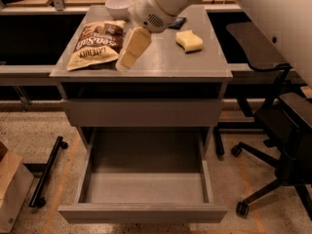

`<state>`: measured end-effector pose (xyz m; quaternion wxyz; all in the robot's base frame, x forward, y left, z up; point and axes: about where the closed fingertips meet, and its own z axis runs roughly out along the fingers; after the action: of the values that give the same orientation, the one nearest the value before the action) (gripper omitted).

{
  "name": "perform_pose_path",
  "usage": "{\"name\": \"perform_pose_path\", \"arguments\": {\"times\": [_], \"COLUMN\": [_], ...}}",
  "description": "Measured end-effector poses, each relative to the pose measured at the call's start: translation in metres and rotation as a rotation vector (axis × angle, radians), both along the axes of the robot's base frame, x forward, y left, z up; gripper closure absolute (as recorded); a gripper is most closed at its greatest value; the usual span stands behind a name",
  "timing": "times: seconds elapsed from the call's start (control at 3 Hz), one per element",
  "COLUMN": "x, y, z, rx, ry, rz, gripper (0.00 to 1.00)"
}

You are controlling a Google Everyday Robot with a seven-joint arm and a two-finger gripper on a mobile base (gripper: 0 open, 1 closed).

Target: Place brown chip bag into middle drawer

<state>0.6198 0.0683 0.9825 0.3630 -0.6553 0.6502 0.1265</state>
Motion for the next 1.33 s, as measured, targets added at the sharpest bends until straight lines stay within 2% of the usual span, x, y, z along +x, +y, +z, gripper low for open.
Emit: {"name": "perform_pose_path", "arguments": {"times": [0.33, 0.67, 1.33], "x": [-0.001, 0.005, 0.066], "y": [0.000, 0.007, 0.035], "z": [-0.002, -0.009, -0.055], "rx": [0.001, 0.054, 0.197], "ry": [0.008, 0.011, 0.033], "rz": [0.001, -0.034, -0.120], "gripper": [0.00, 0.00, 0.00]}}
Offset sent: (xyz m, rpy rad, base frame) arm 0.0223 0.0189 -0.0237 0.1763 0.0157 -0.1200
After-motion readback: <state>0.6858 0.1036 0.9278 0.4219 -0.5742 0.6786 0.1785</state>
